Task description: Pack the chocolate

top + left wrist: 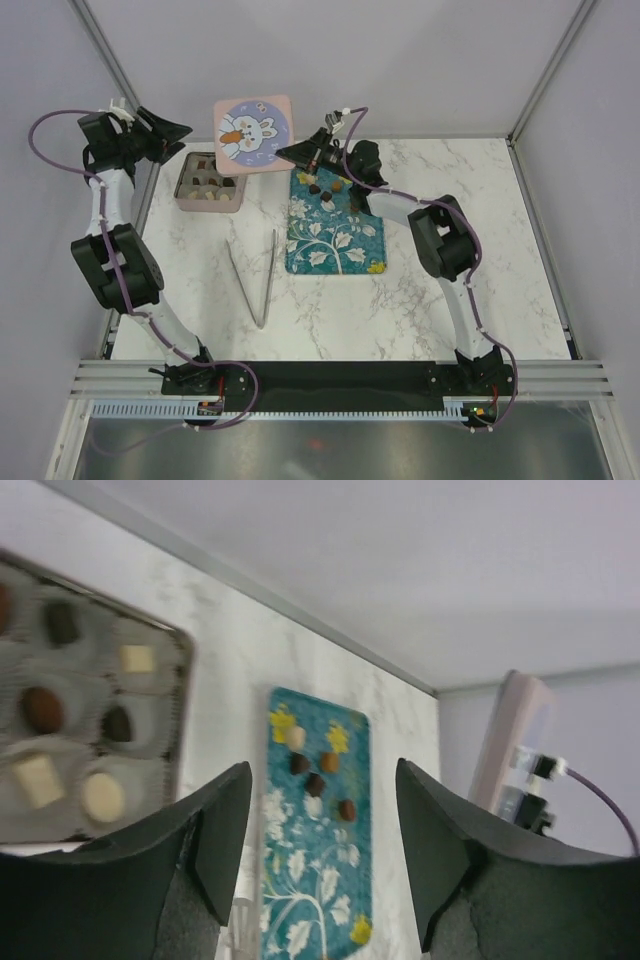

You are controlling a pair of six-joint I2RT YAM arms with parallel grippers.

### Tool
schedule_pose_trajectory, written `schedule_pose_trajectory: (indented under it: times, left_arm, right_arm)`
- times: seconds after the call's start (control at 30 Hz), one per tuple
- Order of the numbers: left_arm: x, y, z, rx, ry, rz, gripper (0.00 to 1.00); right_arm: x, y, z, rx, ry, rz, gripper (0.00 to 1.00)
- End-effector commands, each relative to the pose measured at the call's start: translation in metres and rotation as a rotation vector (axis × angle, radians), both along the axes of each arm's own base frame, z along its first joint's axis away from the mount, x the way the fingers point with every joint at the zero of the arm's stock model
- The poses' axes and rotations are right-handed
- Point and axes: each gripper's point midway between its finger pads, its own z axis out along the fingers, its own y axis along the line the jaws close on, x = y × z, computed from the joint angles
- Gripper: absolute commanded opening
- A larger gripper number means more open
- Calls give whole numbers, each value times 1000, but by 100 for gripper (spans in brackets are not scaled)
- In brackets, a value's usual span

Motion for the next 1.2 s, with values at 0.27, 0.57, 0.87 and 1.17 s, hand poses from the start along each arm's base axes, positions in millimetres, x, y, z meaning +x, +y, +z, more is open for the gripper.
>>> schedule_pose_trajectory:
  times: [0.27, 0.57, 0.87, 1.17]
  left_arm:
    - [9, 80, -60, 323, 205, 359, 62]
    - [7, 95, -85, 646, 285, 519, 46]
    - [10, 127, -123, 731, 378, 599, 43]
    - [9, 152, -165, 716, 476, 609, 36]
  right_arm:
    - [51, 74, -10, 63, 0, -179, 0]
    - [55, 62, -18, -1, -47, -206, 0]
    - [54, 43, -27, -21, -50, -183, 0]
    - [51, 38, -29, -37, -79, -180, 0]
